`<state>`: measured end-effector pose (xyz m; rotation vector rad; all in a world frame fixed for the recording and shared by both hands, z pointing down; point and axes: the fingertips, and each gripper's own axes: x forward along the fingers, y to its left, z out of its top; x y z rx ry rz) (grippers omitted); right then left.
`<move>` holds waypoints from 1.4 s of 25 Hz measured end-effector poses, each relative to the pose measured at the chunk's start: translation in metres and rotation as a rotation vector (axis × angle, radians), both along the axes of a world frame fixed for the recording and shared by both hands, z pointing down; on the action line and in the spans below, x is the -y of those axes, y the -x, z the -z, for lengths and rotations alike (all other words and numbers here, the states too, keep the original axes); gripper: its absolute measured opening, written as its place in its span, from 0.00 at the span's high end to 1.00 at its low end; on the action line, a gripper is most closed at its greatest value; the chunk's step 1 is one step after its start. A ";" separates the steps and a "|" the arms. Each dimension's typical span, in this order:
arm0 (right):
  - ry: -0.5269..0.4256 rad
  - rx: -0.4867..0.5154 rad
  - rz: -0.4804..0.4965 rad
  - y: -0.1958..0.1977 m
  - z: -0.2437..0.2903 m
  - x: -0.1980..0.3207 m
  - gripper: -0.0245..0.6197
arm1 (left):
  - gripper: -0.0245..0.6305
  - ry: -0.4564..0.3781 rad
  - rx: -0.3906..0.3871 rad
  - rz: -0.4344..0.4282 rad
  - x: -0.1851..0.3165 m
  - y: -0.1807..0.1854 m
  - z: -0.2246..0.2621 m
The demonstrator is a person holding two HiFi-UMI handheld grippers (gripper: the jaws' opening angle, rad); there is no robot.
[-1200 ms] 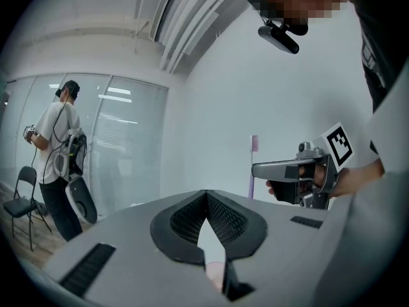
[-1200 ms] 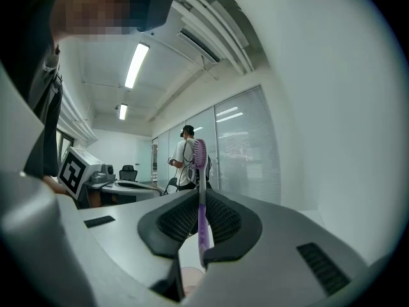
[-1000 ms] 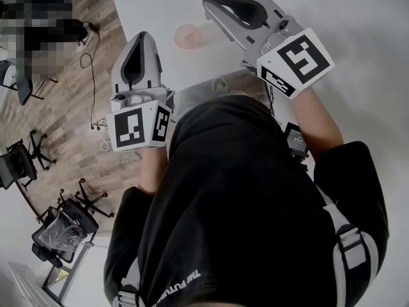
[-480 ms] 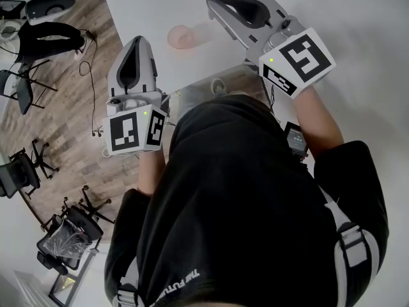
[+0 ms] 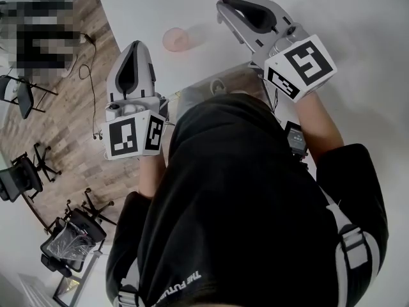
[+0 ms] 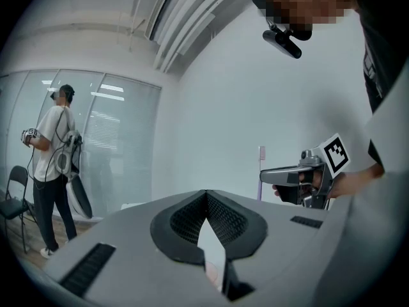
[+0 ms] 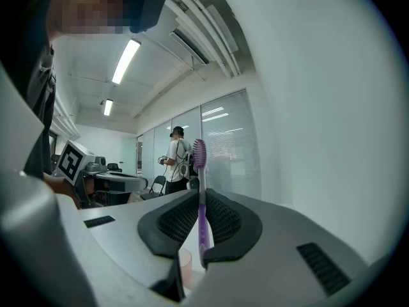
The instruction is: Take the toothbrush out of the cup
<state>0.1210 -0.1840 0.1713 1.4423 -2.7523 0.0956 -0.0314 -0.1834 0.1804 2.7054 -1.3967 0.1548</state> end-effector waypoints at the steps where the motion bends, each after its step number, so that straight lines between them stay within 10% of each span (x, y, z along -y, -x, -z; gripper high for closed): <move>1: 0.006 -0.001 -0.001 -0.002 -0.003 0.001 0.89 | 0.93 0.003 -0.001 0.000 0.001 -0.001 -0.001; 35: 0.044 -0.037 -0.037 -0.008 -0.011 0.015 0.89 | 0.93 0.010 0.001 -0.014 0.021 -0.003 -0.006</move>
